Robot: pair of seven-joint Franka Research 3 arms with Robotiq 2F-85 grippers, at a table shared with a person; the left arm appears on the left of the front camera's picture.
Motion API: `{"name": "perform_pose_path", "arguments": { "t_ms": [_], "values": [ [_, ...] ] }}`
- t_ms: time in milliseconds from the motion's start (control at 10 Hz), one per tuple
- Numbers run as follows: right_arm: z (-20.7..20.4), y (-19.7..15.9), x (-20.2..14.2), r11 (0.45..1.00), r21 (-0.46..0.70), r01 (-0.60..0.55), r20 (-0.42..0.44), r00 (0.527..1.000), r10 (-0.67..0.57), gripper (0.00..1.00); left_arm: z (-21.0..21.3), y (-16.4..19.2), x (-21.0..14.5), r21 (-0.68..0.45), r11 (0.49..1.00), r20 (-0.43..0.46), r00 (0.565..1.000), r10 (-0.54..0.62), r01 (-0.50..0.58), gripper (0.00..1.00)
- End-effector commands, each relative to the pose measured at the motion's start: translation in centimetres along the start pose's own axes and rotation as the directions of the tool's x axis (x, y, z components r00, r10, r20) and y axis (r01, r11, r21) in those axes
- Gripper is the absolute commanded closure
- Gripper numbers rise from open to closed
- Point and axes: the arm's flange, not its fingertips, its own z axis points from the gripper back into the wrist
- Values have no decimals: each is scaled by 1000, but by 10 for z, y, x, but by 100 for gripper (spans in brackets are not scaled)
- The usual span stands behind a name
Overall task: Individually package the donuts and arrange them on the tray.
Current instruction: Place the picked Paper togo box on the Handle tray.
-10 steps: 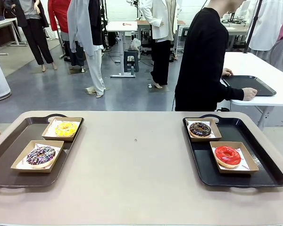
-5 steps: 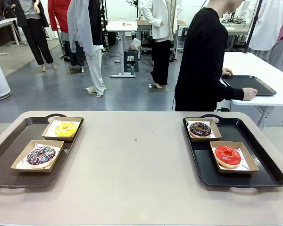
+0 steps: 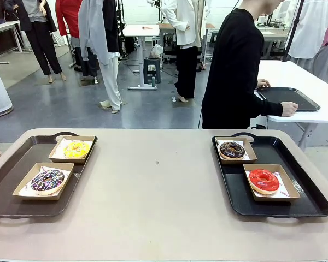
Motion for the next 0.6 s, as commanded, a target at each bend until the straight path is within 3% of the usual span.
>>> {"name": "perform_pose_path", "arguments": {
  "t_ms": [0,500],
  "values": [
    [0,1,1,1000,-5,12,0,1000,-12,0,2,-1,-2,-10,1000,-1,1000,0,0,0],
    [0,1,1,1000,-5,12,0,1000,-12,0,2,-1,-2,-10,1000,-1,1000,0,0,0]
  ]
}}
